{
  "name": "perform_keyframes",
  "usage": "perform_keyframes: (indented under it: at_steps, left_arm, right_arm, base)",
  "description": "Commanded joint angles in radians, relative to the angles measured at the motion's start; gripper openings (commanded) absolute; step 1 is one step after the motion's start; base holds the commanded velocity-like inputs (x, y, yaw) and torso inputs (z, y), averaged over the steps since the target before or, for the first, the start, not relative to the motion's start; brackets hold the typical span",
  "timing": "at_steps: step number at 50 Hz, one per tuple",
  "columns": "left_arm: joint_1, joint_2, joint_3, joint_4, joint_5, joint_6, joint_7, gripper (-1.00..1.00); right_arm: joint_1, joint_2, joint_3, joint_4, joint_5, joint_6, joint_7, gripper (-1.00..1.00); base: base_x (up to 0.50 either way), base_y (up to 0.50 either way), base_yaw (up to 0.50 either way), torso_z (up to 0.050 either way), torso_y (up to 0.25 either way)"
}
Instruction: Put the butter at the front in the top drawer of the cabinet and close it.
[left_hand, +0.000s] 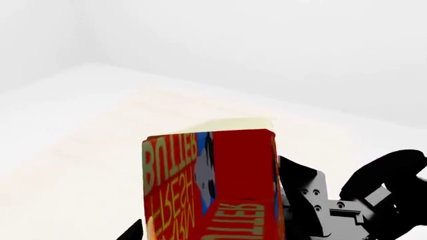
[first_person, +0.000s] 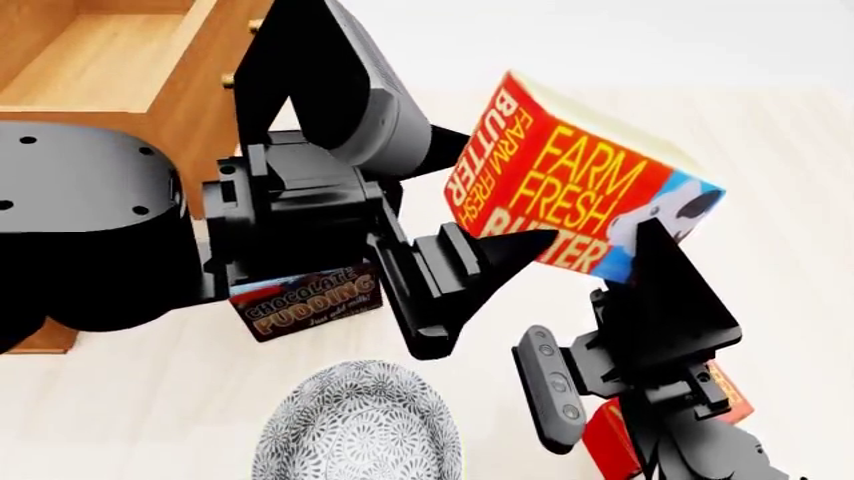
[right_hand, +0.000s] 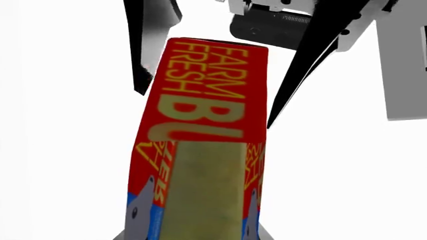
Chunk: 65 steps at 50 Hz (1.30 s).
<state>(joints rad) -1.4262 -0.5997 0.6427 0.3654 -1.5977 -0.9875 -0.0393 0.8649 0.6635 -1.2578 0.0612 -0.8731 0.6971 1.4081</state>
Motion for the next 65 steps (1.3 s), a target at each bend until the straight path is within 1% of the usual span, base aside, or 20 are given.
perform_keyframes:
  at_steps: [1, 13, 22, 30, 40, 43, 44, 65]
  left_arm:
    - [0.006, 0.001, -0.009, -0.010, 0.038, 0.016, -0.032, -1.00]
    - [0.009, -0.005, -0.013, 0.002, 0.041, 0.025, -0.048, -1.00]
    - [0.010, -0.004, -0.026, -0.028, 0.027, 0.039, -0.080, -1.00]
    - [0.012, -0.002, -0.054, -0.072, -0.021, 0.064, -0.164, -1.00]
    - [0.018, -0.011, -0.091, -0.100, -0.058, 0.101, -0.240, -1.00]
    - [0.024, -0.014, -0.107, -0.106, -0.065, 0.120, -0.260, -1.00]
    - [0.027, -0.015, -0.110, -0.108, -0.058, 0.127, -0.265, -1.00]
    - [0.026, -0.037, -0.173, -0.125, -0.105, 0.183, -0.324, -1.00]
  right_arm:
    - [-0.040, 0.011, -0.006, 0.013, -0.028, 0.025, 0.010, -1.00]
    - [-0.041, 0.009, -0.002, 0.012, -0.036, 0.020, 0.006, -1.00]
    - [-0.042, 0.003, 0.002, 0.020, -0.038, 0.014, 0.007, -1.00]
    - [-0.045, -0.001, 0.011, 0.018, -0.039, 0.015, 0.005, -1.00]
    - [-0.051, 0.000, 0.024, 0.005, -0.037, 0.018, 0.001, -1.00]
    - [-0.057, -0.001, 0.040, -0.002, -0.026, 0.010, 0.028, -1.00]
    - [-0.058, -0.001, 0.043, -0.003, -0.025, 0.008, 0.036, 1.00]
    - [-0.070, -0.002, 0.089, -0.019, -0.006, 0.011, 0.033, 1.00]
  base:
    - [0.00, 0.00, 0.00, 0.000, 0.000]
    - [0.00, 0.00, 0.00, -0.002, -0.004]
    - [0.00, 0.00, 0.00, -0.001, -0.003]
    - [0.00, 0.00, 0.00, -0.003, -0.004]
    - [0.00, 0.00, 0.00, 0.000, -0.001]
    - [0.00, 0.00, 0.00, -0.003, 0.000]
    - [0.00, 0.00, 0.00, 0.000, -0.010]
    - [0.00, 0.00, 0.00, 0.000, 0.000]
